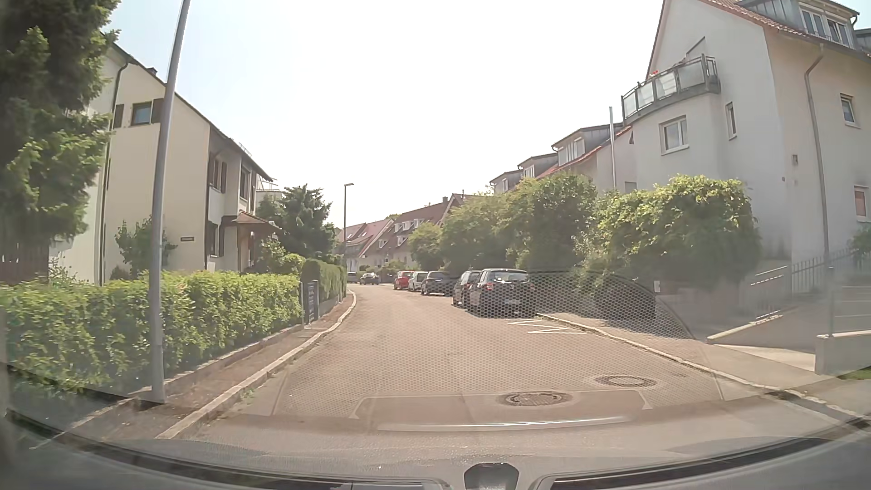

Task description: Follow the waypoints while adhering to traffic rules and regulations

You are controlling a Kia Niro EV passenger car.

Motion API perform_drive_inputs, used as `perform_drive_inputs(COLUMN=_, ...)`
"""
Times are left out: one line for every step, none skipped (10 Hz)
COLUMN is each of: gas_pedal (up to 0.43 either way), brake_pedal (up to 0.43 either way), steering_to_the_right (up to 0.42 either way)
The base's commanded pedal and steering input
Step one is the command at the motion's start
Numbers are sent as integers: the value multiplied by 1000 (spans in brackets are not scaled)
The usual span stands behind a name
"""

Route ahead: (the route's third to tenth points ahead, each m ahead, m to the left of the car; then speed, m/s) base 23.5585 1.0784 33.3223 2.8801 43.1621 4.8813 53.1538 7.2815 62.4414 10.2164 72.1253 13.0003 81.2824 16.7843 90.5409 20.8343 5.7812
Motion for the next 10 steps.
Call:
perform_drive_inputs(gas_pedal=67, brake_pedal=0, steering_to_the_right=-9)
perform_drive_inputs(gas_pedal=67, brake_pedal=0, steering_to_the_right=-9)
perform_drive_inputs(gas_pedal=67, brake_pedal=0, steering_to_the_right=-9)
perform_drive_inputs(gas_pedal=67, brake_pedal=0, steering_to_the_right=-12)
perform_drive_inputs(gas_pedal=67, brake_pedal=0, steering_to_the_right=-16)
perform_drive_inputs(gas_pedal=67, brake_pedal=0, steering_to_the_right=-19)
perform_drive_inputs(gas_pedal=67, brake_pedal=0, steering_to_the_right=-20)
perform_drive_inputs(gas_pedal=67, brake_pedal=0, steering_to_the_right=-21)
perform_drive_inputs(gas_pedal=67, brake_pedal=0, steering_to_the_right=-27)
perform_drive_inputs(gas_pedal=67, brake_pedal=0, steering_to_the_right=-36)
